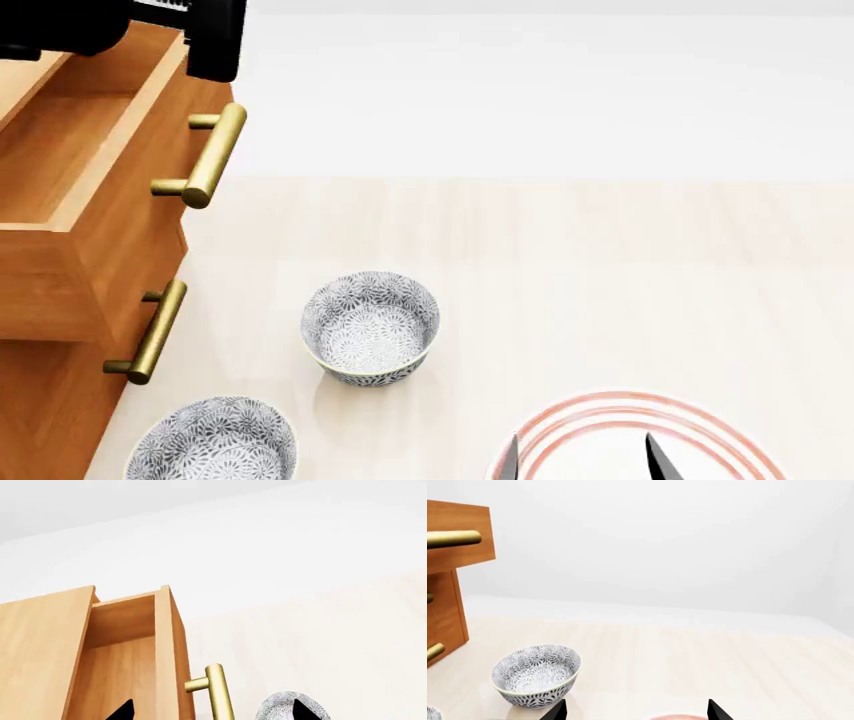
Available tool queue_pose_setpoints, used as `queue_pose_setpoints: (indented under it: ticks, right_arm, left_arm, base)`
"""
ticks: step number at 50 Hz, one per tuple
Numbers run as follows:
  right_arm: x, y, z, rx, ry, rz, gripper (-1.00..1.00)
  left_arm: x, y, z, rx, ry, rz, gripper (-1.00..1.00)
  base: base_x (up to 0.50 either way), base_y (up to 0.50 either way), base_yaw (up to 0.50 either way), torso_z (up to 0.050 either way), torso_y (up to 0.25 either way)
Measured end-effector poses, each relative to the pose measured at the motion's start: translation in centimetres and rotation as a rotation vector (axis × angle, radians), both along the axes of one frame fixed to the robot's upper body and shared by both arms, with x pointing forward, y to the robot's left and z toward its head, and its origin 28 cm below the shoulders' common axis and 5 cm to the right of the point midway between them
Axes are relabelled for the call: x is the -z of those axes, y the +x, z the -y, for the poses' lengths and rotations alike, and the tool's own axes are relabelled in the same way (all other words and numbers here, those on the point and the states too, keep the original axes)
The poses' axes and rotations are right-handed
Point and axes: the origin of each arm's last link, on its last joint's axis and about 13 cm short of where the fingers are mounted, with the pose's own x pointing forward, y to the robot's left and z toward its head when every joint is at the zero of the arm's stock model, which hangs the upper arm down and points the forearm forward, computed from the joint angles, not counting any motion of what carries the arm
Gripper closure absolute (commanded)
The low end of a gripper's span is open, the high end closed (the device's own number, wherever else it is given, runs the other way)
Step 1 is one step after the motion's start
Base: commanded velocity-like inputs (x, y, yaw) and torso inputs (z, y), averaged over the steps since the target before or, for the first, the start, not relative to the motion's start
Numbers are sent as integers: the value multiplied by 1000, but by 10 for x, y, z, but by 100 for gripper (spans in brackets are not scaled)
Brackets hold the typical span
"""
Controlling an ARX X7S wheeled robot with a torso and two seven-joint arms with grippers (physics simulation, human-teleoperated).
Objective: Open the top drawer of the cabinet.
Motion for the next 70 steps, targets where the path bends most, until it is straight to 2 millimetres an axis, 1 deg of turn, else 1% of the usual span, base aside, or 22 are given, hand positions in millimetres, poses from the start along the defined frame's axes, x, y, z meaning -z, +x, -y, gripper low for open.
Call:
queue_pose_setpoints:
  ticks: [19,35,54,70]
  right_arm:
    - [1,0,-1,-1,-1,-3,-100]
    - [0,1,-1,-4,-3,-3,-100]
    - [1,1,-1,-2,2,-4,-100]
    - [1,-1,0,-1,4,-4,-100]
  left_arm:
    - [35,9,-14,-45,-58,-59,-100]
    - [62,13,-20,-56,-88,-105,-100]
    - [76,14,-22,-55,-115,-133,-100]
    - [78,14,-17,-33,-138,-137,-100]
  base:
    - [0,0,0,0,0]
    - [0,0,0,0,0]
    - [0,0,0,0,0]
    - [0,0,0,0,0]
